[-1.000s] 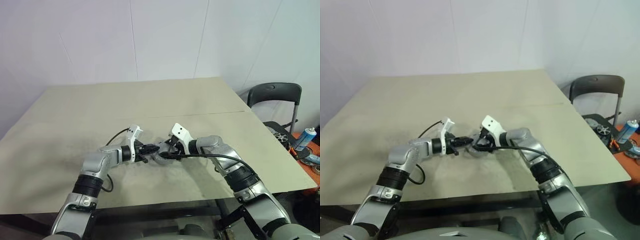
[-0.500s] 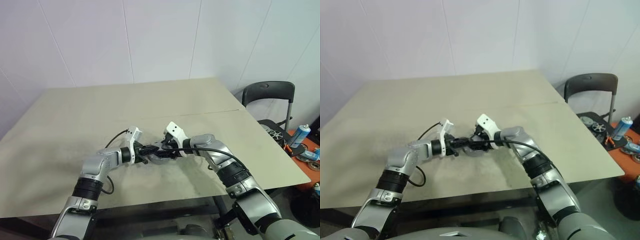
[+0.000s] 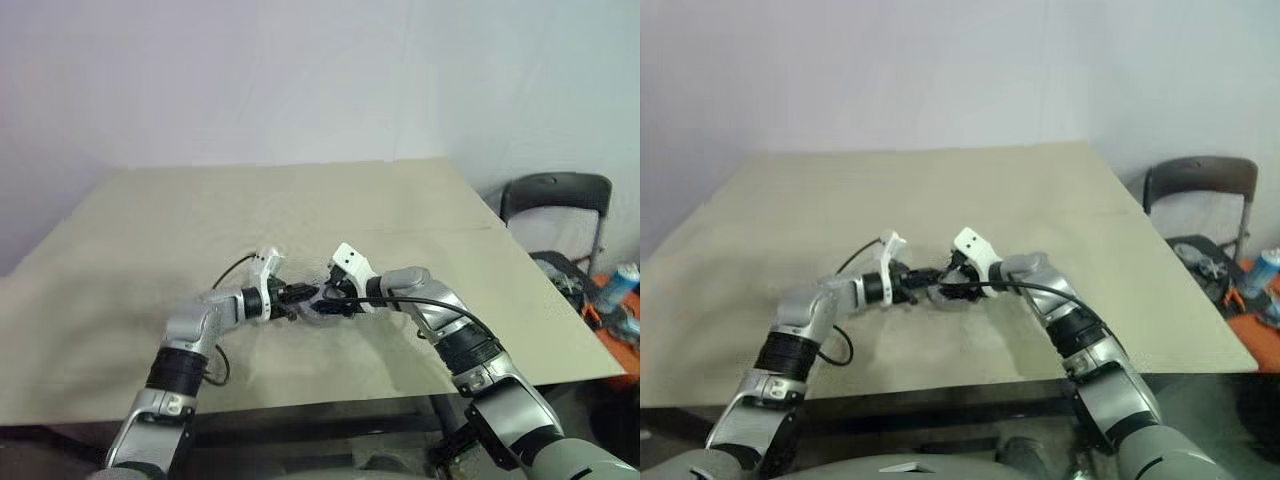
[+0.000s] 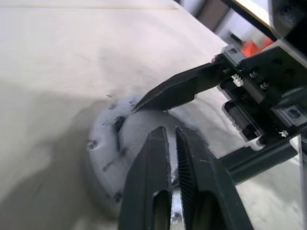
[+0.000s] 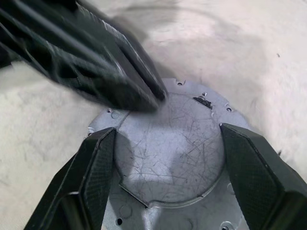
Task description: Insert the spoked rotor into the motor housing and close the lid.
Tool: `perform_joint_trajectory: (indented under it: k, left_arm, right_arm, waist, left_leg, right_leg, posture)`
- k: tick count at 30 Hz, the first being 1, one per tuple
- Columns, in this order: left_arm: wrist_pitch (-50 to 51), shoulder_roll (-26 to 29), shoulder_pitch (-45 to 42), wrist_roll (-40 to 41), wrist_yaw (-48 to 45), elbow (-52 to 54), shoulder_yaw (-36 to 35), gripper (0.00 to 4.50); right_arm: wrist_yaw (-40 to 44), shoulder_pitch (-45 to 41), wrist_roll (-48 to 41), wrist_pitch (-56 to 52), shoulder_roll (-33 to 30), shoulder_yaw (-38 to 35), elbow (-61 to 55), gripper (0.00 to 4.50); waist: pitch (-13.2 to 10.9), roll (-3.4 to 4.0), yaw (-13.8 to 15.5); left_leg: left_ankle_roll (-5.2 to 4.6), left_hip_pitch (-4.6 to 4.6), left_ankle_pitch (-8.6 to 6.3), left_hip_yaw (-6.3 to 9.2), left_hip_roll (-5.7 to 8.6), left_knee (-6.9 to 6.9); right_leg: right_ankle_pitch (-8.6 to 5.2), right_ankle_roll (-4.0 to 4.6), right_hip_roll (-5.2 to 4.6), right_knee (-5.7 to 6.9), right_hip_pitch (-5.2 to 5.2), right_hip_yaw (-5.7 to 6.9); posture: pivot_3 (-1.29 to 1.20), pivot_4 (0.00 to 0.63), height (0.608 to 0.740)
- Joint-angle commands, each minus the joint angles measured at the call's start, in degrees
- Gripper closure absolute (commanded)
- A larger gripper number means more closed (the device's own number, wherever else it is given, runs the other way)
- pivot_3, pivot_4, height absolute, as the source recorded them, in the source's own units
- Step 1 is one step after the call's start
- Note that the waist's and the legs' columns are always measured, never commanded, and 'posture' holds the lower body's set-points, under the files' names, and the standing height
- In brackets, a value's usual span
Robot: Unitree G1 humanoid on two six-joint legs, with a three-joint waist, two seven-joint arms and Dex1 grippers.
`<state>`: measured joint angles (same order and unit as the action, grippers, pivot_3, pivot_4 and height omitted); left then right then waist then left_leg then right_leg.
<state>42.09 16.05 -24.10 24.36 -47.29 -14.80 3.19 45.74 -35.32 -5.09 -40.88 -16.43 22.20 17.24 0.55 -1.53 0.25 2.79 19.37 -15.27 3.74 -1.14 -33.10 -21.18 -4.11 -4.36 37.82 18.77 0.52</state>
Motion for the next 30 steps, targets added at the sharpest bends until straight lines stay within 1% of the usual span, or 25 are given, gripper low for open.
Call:
perform_joint_trajectory:
  k: [1, 2, 3, 4, 6, 7, 9, 10, 12, 15, 18, 20, 22, 23, 24, 25, 27, 30]
  left_arm:
    - [-0.28, -0.23, -1.05, 0.49, -0.18, 1.17, -0.18, 4.13]
    - [-0.31, -0.19, -0.87, 0.44, -0.16, 1.28, -0.21, 4.13]
    - [-0.26, -0.16, -0.74, 0.45, -0.12, 1.40, -0.26, 4.13]
    - [-0.16, -0.13, -0.67, 0.52, -0.08, 1.50, -0.35, 4.13]
    - [0.23, -0.18, -0.61, 0.97, 0.07, 1.60, -0.87, 4.13]
    - [0.30, -0.18, -0.68, 1.04, 0.15, 1.51, -1.04, 4.13]
    - [0.20, -0.12, -0.77, 0.87, 0.30, 1.25, -1.11, 4.13]
    - [0.18, -0.12, -0.77, 0.81, 0.30, 1.25, -1.06, 4.13]
    - [0.24, -0.24, -0.77, 0.81, 0.34, 1.43, -0.99, 4.13]
    - [0.29, -0.23, -0.84, 0.84, 0.23, 1.48, -0.97, 4.13]
    - [0.34, -0.09, -1.16, 0.63, -0.03, 1.46, -0.34, 4.13]
    - [0.36, 0.01, -1.36, 0.63, -0.21, 1.25, -0.26, 4.13]
    - [0.48, 0.09, -1.61, 0.68, -0.40, 1.03, -0.25, 4.17]
    - [0.55, 0.19, -1.67, 0.69, -0.50, 1.00, -0.22, 4.17]
    - [0.59, 0.29, -1.68, 0.68, -0.59, 0.99, -0.18, 4.17]
    - [0.64, 0.40, -1.62, 0.69, -0.67, 1.07, -0.16, 4.17]
    - [0.64, 0.56, -1.60, 0.62, -0.82, 1.04, -0.05, 4.17]
    - [0.62, 0.83, -1.70, 0.58, -1.12, 0.81, 0.05, 4.17]
  right_arm:
    - [-2.08, 5.87, 6.13, -5.95, -1.05, 7.30, 11.68, 1.41]
    - [-2.13, 5.83, 6.26, -5.78, -1.11, 7.41, 11.77, 1.41]
    - [-2.09, 5.81, 6.25, -5.72, -1.18, 7.42, 11.72, 1.41]
    - [-1.90, 5.77, 6.20, -5.63, -1.30, 7.37, 11.54, 1.41]
    - [-1.52, 5.74, 6.07, -5.44, -1.51, 7.24, 11.14, 1.41]
    - [-1.38, 5.75, 5.92, -5.40, -1.52, 7.01, 11.05, 1.41]
    - [-0.95, 5.90, 5.51, -5.62, -1.52, 6.71, 10.58, 1.41]
    - [-0.34, 6.24, 5.28, -5.83, -1.75, 6.98, 9.61, 1.41]
    - [1.60, 7.30, 4.68, -5.63, -2.52, 7.82, 6.70, 1.41]
    - [2.20, 8.25, 3.56, -6.10, -2.34, 7.22, 4.71, 1.41]
    - [0.86, 8.40, 3.94, -6.37, -2.09, 6.80, 4.96, 1.41]
    - [0.74, 8.43, 4.22, -5.75, -2.26, 7.02, 5.07, 1.41]
    - [1.13, 8.74, 4.59, -3.35, -2.77, 7.13, 5.33, 0.70]
    - [1.01, 8.87, 4.69, -2.73, -2.85, 7.02, 5.44, 0.50]
    - [0.84, 8.96, 4.62, -2.93, -2.82, 6.83, 5.44, 0.19]
    - [1.08, 9.04, 4.44, -3.35, -2.81, 6.85, 5.34, 0.02]
    - [2.09, 9.05, 3.46, -4.92, -2.54, 6.59, 5.55, 0.02]
    - [2.54, 9.46, 2.75, -4.48, -2.26, 6.16, 5.00, 0.02]
  waist:
    - [-0.32, 0.68, -0.22]
    - [-0.38, 1.20, -0.70]
    - [-0.58, 1.64, -1.25]
    - [-0.60, 1.67, -1.45]
    - [-0.77, 1.67, -1.68]
    - [-0.77, 1.68, -1.90]
    - [-0.76, 1.73, -2.65]
    - [-0.76, 1.71, -2.76]
    - [-0.78, 1.66, -2.74]
    - [-0.77, 1.64, -2.65]
    - [-0.74, 1.63, -2.63]
    - [-0.73, 1.63, -2.66]
    - [-0.75, 1.67, -2.52]
    - [-0.75, 1.66, -2.48]
    - [-0.76, 1.67, -2.50]
    - [-0.77, 1.67, -2.50]
    - [-0.78, 1.67, -2.47]
    - [-0.79, 1.66, -2.48]
  left_leg:
    - [0.00, -0.05, 0.00, 0.02, -0.01, -0.27]
    - [0.01, -0.10, 0.01, -0.06, -0.02, -0.74]
    - [0.00, -0.14, 0.01, -0.02, -0.02, -0.75]
    - [0.18, -0.28, 0.10, 0.16, 0.10, -0.86]
    - [0.32, -0.78, 0.17, 1.10, 0.62, -0.88]
    - [0.35, -0.81, 0.16, 1.40, 0.89, -0.87]
    - [0.47, -0.90, 0.09, 2.22, 1.52, -0.86]
    - [0.51, -0.90, 0.06, 2.57, 1.78, -0.79]
    - [0.61, -0.85, 0.01, 3.17, 2.48, -0.80]
    - [0.70, -0.88, -0.05, 3.61, 2.82, -0.80]
    - [0.98, -0.77, -0.22, 4.29, 3.19, -0.74]
    - [1.00, -0.58, -0.24, 4.43, 3.24, -0.66]
    - [1.00, -0.55, -0.24, 4.51, 3.25, -0.65]
    - [1.00, -0.55, -0.24, 4.53, 3.26, -0.65]
    - [1.00, -0.56, -0.24, 4.54, 3.27, -0.66]
    - [1.01, -0.58, -0.24, 4.54, 3.27, -0.66]
    - [1.02, -0.67, -0.25, 4.56, 3.33, -0.69]
    - [1.03, -0.68, -0.26, 4.57, 3.36, -0.70]
  right_leg:
    - [0.01, 0.08, 0.02, -0.05, 0.04, 0.20]
    - [0.04, 0.14, 0.05, -0.12, 0.03, 0.39]
    - [0.06, 0.16, 0.07, -0.15, -0.11, 0.50]
    - [0.07, 0.13, 0.01, -0.20, -0.43, 0.52]
    - [0.13, 0.01, -0.09, -0.64, -1.03, 0.38]
    - [0.15, -0.07, -0.20, -0.94, -1.39, 0.29]
    - [0.15, -0.19, -0.31, -1.39, -1.64, 0.09]
    - [0.18, -0.27, -0.29, -1.60, -1.64, -0.02]
    - [0.65, -1.14, -0.44, -1.78, -1.55, -0.39]
    - [0.65, -1.21, -0.55, -1.81, -1.24, -0.43]
    - [0.70, -1.43, -0.50, -1.79, -0.88, -0.48]
    - [0.79, -1.59, -0.35, -1.72, -0.52, -0.59]
    - [0.83, -1.67, -0.29, -1.67, -0.45, -0.59]
    - [0.83, -1.67, -0.27, -1.66, -0.45, -0.59]
    - [0.83, -1.66, -0.27, -1.66, -0.45, -0.59]
    - [0.81, -1.64, -0.27, -1.67, -0.46, -0.59]
    - [0.77, -1.57, -0.30, -1.67, -0.49, -0.60]
    - [0.76, -1.55, -0.32, -1.70, -0.48, -0.72]
  posture:
    - [0.00, 0.000, 0.740]
    - [0.00, 0.000, 0.740]
    - [0.00, 0.000, 0.740]
    - [0.00, 0.000, 0.740]
    - [0.00, 0.000, 0.740]
    - [0.00, 0.000, 0.740]
    - [0.00, 0.000, 0.740]
    - [0.00, 0.000, 0.740]
    - [0.00, 0.000, 0.740]
    - [0.00, 0.000, 0.740]
    - [0.00, 0.000, 0.740]
    - [0.00, 0.000, 0.740]
    - [0.00, 0.000, 0.740]
    - [0.00, 0.000, 0.740]
    - [0.00, 0.000, 0.740]
    - [0.00, 0.000, 0.740]
    - [0.00, 0.000, 0.740]
    - [0.00, 0.000, 0.740]
